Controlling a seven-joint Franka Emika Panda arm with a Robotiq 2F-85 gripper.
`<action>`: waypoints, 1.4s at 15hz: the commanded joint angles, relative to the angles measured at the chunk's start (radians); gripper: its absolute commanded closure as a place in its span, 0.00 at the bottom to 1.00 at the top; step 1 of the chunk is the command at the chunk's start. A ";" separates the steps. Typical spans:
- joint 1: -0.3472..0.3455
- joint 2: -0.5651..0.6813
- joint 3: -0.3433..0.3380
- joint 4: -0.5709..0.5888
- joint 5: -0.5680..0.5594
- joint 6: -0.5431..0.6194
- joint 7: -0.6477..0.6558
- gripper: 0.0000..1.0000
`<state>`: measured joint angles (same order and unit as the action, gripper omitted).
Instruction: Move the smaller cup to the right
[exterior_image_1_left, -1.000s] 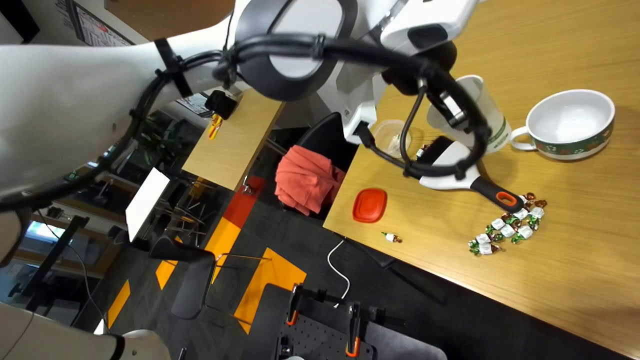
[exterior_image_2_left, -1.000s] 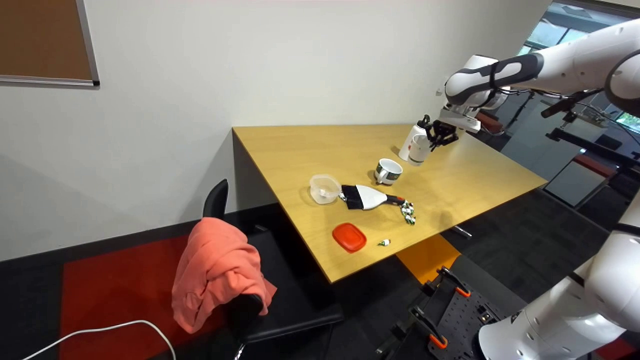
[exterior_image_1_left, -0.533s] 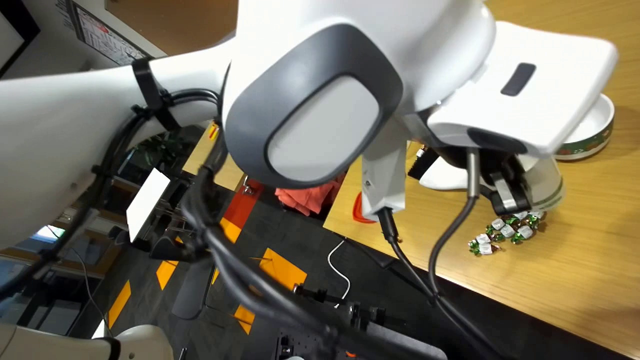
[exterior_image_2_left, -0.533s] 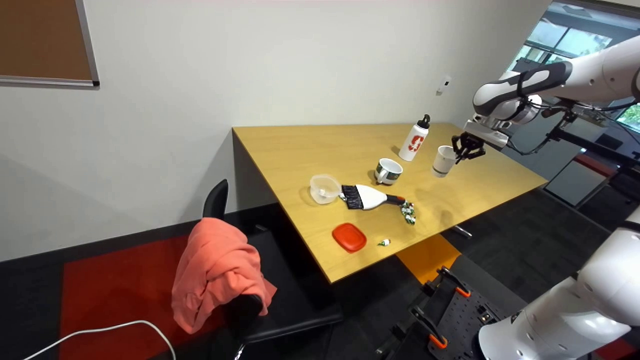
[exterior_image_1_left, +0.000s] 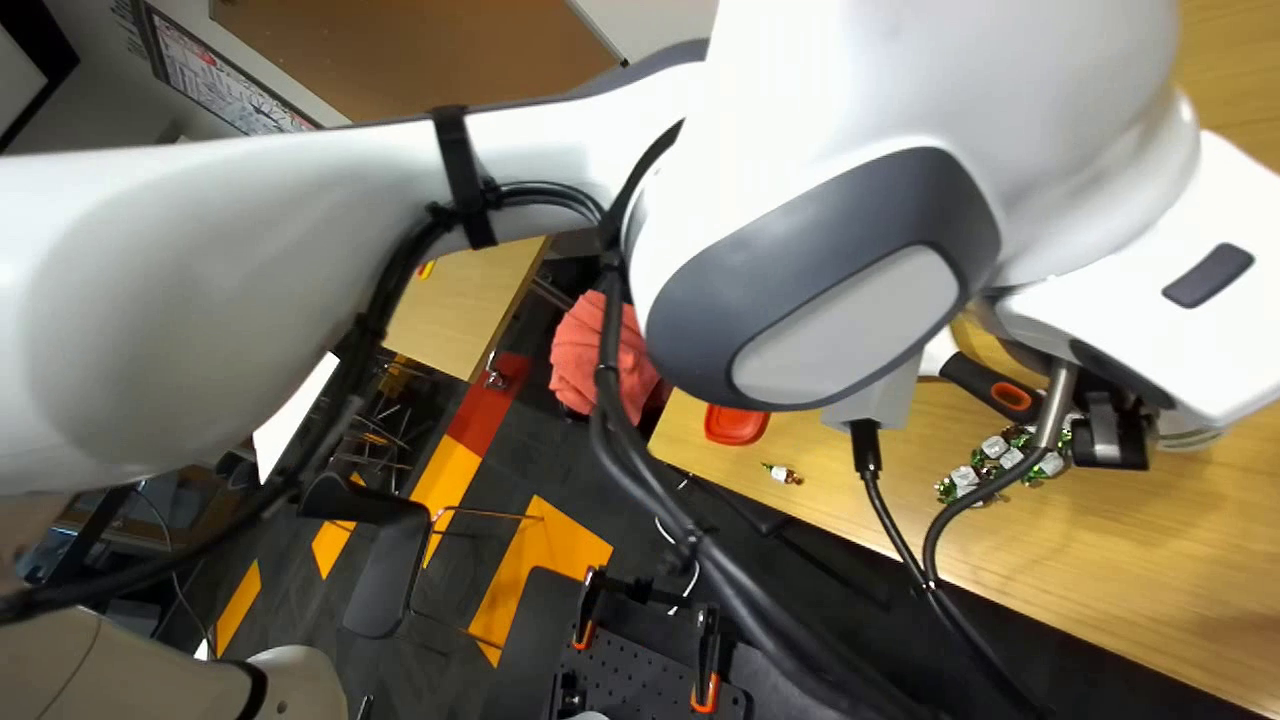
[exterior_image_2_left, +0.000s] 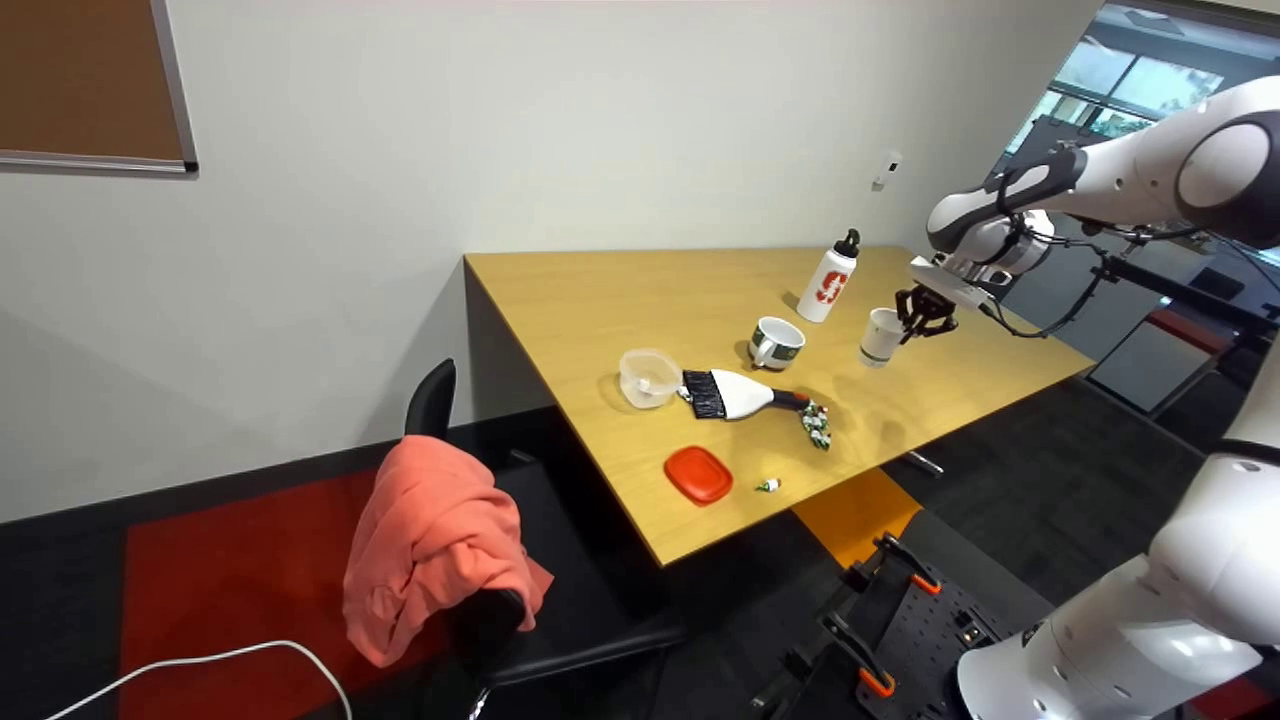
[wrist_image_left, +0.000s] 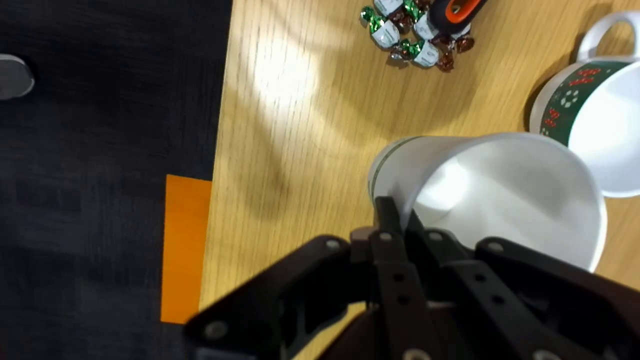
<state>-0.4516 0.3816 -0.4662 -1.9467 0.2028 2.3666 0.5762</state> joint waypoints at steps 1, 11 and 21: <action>-0.004 0.135 -0.008 0.128 0.038 0.013 0.142 0.99; -0.102 0.348 0.068 0.336 0.152 0.006 0.250 0.99; -0.193 0.419 0.183 0.395 0.284 0.049 0.186 0.99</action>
<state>-0.6216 0.7782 -0.3142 -1.5816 0.4486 2.3989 0.7888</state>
